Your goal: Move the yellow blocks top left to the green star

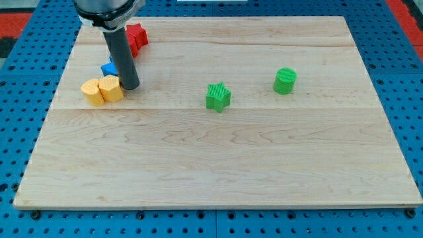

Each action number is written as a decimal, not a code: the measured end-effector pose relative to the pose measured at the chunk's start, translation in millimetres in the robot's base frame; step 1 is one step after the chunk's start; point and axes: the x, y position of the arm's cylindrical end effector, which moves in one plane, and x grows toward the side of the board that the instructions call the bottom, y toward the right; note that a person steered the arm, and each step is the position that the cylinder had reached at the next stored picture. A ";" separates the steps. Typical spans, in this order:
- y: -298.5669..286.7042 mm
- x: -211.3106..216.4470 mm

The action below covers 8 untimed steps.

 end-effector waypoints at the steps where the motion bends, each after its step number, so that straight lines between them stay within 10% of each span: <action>1: -5.5 80.1; 4: -119.1 40.9; 8: -60.6 29.5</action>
